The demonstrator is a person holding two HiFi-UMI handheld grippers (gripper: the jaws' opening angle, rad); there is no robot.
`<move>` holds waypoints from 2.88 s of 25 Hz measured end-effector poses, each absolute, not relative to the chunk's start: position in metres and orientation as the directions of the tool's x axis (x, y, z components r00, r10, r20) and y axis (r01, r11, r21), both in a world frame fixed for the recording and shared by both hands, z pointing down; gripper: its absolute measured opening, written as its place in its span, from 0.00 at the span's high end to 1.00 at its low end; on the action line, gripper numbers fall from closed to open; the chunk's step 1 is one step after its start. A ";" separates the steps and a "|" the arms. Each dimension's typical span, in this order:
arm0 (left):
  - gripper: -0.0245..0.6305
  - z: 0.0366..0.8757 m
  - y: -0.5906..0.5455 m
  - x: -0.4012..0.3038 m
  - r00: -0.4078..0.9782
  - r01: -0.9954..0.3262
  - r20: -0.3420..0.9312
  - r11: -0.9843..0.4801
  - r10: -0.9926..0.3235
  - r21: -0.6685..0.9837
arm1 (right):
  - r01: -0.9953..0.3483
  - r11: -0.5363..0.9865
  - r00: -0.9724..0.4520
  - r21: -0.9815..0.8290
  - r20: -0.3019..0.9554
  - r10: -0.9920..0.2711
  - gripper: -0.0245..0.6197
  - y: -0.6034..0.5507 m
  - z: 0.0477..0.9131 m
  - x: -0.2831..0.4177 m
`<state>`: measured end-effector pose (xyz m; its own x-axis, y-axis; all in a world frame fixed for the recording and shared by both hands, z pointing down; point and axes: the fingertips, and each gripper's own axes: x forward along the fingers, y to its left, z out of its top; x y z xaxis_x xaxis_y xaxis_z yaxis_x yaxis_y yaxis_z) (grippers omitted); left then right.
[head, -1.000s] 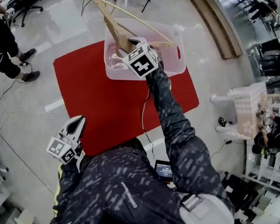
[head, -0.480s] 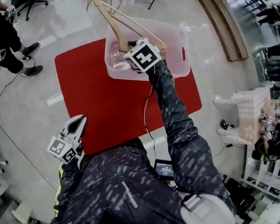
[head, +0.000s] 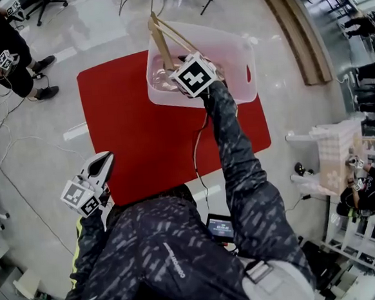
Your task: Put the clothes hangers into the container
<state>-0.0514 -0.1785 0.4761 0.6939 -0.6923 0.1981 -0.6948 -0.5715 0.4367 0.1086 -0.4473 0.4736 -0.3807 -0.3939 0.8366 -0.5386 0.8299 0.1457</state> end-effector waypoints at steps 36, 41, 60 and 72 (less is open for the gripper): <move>0.94 0.462 -0.135 0.035 0.821 -0.546 0.126 -0.700 -0.557 0.460 | -0.732 0.681 -0.543 -0.010 0.612 -0.575 0.93 -0.195 0.451 0.144; 0.94 0.468 -0.091 0.087 0.818 -0.550 0.136 -0.688 -0.559 0.473 | -0.703 0.710 -0.580 -0.048 0.617 -0.532 0.93 -0.147 0.467 0.179; 0.94 0.472 0.056 0.227 0.721 -0.660 0.157 -0.598 -0.675 0.454 | -0.529 0.844 -0.719 -0.092 0.577 -0.388 0.93 -0.011 0.481 0.276; 0.94 0.470 0.111 0.237 0.685 -0.699 0.178 -0.567 -0.707 0.435 | -0.479 0.866 -0.759 -0.142 0.562 -0.328 0.93 0.052 0.488 0.277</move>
